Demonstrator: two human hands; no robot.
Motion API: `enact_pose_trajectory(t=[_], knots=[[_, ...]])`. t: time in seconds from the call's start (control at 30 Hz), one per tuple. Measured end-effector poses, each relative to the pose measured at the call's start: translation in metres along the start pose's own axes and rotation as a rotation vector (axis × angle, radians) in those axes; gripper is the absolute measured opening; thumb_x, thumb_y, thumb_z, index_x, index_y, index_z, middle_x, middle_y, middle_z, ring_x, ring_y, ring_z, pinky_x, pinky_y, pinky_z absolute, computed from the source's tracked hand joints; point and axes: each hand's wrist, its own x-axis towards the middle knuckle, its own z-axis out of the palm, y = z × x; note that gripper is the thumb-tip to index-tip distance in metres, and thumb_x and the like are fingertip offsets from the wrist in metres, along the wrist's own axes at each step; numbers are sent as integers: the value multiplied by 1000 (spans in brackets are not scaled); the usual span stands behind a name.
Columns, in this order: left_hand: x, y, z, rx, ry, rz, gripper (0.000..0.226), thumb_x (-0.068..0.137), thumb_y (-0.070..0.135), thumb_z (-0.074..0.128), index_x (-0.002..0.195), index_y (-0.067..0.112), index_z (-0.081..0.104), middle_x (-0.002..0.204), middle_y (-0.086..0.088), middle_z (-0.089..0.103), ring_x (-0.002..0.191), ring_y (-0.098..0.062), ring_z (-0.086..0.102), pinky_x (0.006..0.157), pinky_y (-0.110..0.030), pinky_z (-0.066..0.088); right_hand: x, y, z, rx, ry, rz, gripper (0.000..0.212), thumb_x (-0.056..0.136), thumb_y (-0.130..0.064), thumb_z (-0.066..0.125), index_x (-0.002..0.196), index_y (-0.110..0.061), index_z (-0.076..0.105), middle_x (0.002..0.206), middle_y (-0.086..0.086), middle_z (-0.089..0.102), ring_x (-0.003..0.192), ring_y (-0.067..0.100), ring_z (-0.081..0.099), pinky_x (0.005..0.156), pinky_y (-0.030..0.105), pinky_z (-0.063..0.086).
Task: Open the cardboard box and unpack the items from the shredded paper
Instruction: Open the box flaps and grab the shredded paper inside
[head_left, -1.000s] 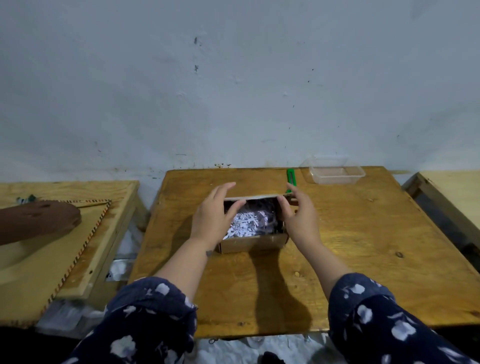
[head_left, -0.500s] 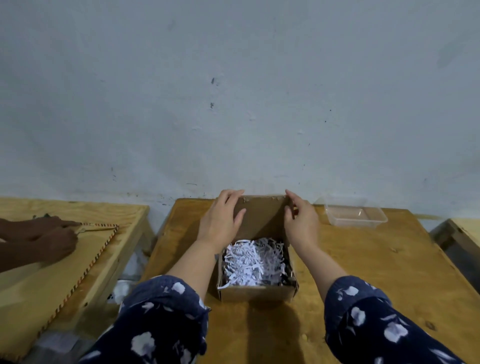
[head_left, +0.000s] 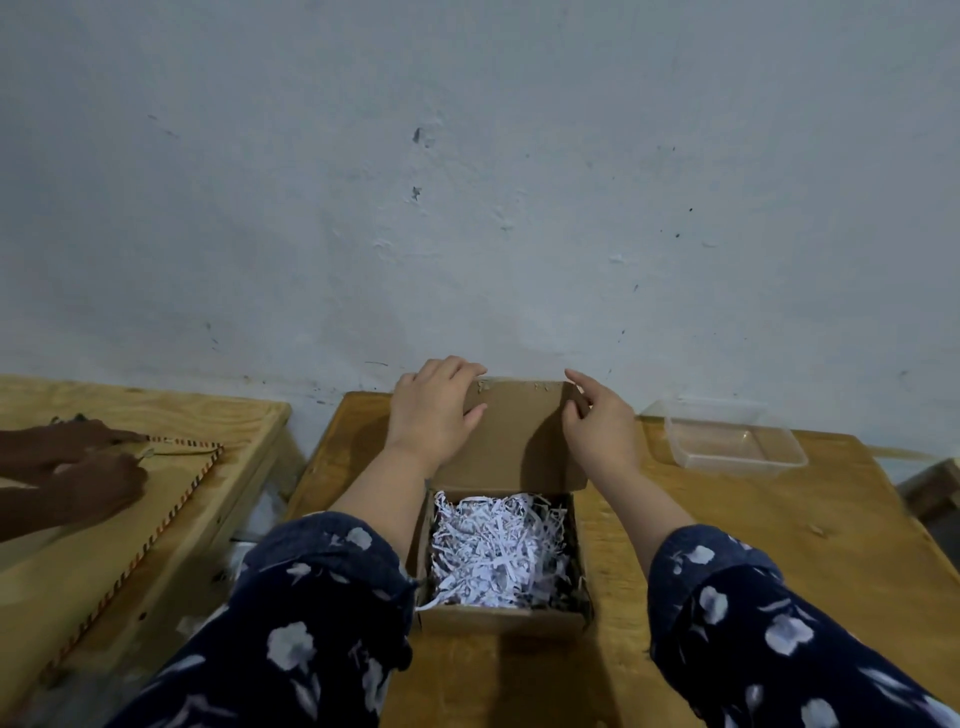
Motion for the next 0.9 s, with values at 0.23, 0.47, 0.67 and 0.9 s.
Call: enact_pose_trajectory(t=[0.23,0.47,0.67,0.9], knots=[[-22,12,-20,-16,131,110,39,88,31,62,126,24,57,130,5,55,124,-15,46,103,-36,32,-27,-14,-18,-250,23,-126,47,88,-33,56,134,-29,49,126,4,51,119,27,45,97,42,41],[-71,28,-26,-199,-40,226,29,91,17,56,119,23,60,118,8,59,114,-11,50,101,-31,38,-89,-21,-11,-435,170,-482,36,80,-2,57,113,-14,67,108,7,63,103,28,55,83,40,42],[-110,27,-3,-292,-455,42,51,95,31,53,142,21,38,142,-1,44,130,-22,43,105,-41,40,-125,-2,14,-279,-271,-360,49,86,1,52,132,-15,54,129,9,59,116,26,57,97,38,48],[-121,28,0,-103,-659,42,82,87,37,66,152,21,18,156,-4,29,138,-26,36,107,-41,39,-123,11,9,-502,-514,-143,42,85,-9,63,125,-19,57,123,7,61,104,21,60,88,31,53]])
